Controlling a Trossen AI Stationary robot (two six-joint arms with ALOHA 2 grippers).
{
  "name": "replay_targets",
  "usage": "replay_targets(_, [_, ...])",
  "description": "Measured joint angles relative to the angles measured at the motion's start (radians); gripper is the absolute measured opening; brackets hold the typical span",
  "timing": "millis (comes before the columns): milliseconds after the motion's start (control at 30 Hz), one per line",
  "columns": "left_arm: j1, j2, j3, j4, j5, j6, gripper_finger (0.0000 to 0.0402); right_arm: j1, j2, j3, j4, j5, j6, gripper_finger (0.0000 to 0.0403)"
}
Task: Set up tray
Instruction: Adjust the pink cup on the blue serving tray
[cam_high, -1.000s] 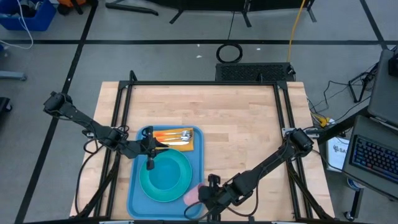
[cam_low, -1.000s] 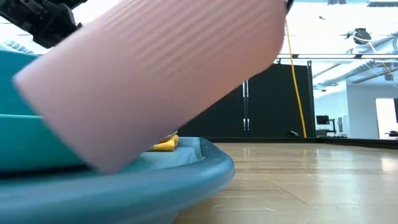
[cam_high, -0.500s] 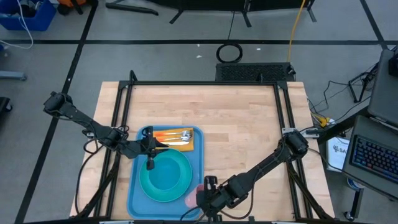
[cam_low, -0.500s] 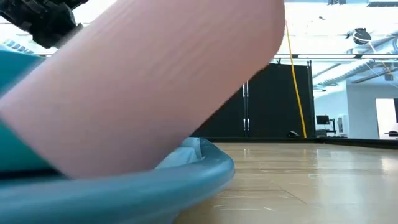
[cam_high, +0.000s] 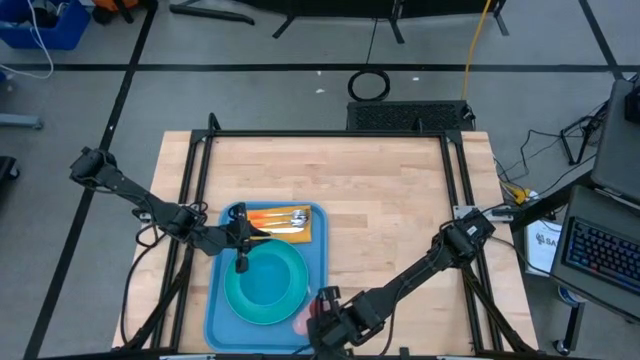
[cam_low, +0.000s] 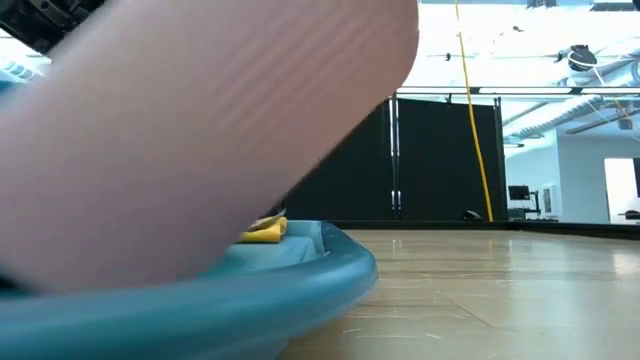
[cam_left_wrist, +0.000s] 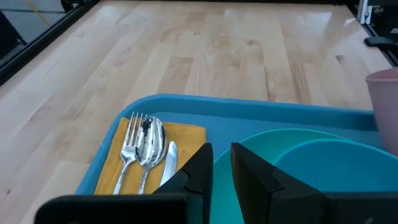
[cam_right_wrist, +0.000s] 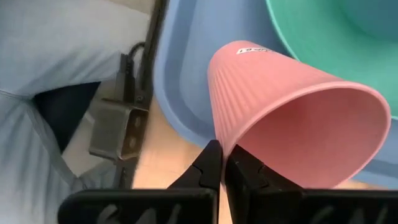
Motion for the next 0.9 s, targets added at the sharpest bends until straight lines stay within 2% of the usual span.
replay_targets(300, [0.001, 0.000, 0.000, -0.001, -0.003, -0.003, 0.0063, -0.006, 0.000, 0.021, -0.138, 0.016, -0.007, 0.0000])
replay_targets(467, [0.001, 0.000, 0.000, -0.001, -0.004, 0.001, 0.0063, -0.008, -0.004, 0.020, -0.154, 0.029, -0.079, 0.0000])
replay_targets(567, [0.001, 0.000, 0.000, -0.002, -0.004, 0.001, 0.0063, -0.008, -0.006, 0.019, -0.120, 0.040, -0.143, 0.0000])
replay_targets(667, [0.001, 0.000, 0.000, -0.010, -0.004, 0.000, 0.0063, -0.009, -0.006, 0.019, -0.063, -0.008, -0.207, 0.0000])
replay_targets(900, [0.001, 0.000, 0.000, -0.017, -0.004, -0.002, 0.0063, -0.008, -0.004, 0.019, -0.039, -0.008, -0.276, 0.0006])
